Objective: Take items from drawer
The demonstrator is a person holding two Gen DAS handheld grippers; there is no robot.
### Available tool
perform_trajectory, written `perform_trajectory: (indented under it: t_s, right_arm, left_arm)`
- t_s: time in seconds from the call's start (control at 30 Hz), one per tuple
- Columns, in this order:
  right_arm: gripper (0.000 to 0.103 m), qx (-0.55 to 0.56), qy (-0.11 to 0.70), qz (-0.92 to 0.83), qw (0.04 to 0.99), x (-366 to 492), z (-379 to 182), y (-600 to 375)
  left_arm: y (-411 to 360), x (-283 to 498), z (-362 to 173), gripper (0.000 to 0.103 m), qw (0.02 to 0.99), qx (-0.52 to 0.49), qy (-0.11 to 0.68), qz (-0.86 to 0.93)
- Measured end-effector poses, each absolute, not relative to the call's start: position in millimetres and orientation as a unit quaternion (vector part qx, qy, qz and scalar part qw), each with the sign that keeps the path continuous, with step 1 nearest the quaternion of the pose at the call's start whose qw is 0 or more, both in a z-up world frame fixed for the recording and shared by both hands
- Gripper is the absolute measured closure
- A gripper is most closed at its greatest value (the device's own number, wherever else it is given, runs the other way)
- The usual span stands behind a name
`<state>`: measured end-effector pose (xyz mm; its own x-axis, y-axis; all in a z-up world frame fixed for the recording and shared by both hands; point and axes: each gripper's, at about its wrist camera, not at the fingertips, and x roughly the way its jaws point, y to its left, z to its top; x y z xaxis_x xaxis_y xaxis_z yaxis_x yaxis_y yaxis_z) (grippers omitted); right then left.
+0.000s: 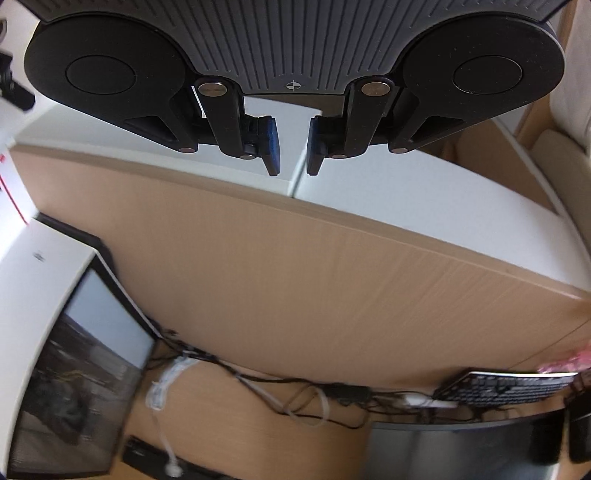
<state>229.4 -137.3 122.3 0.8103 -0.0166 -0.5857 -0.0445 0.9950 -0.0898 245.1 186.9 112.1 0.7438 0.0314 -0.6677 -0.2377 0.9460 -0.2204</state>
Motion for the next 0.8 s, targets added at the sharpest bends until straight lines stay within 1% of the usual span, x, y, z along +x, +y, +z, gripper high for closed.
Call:
perform_trajectory:
  t_s: [0.2,0.33,0.57,0.8]
  right_arm:
    - [0.000,-0.053,0.273,0.071,0.958,257,120,-118]
    - [0.000,-0.050,0.257,0.087,0.961,278,114,-106]
    - [0.000,-0.042,0.305,0.087,0.947,280,100,-100]
    - [0.000,-0.058,0.346,0.101,0.931,263,98,-83]
  left_arm:
    - [179,253,106,0.086,0.905,-0.173,0.379,0.089]
    - [174,259,99,0.086,0.904,-0.169,0.380,0.096]
    - [194,277,97,0.086,0.897,-0.197,0.386,0.089]
    - [209,293,97,0.086,0.907,-0.179,0.381,0.020]
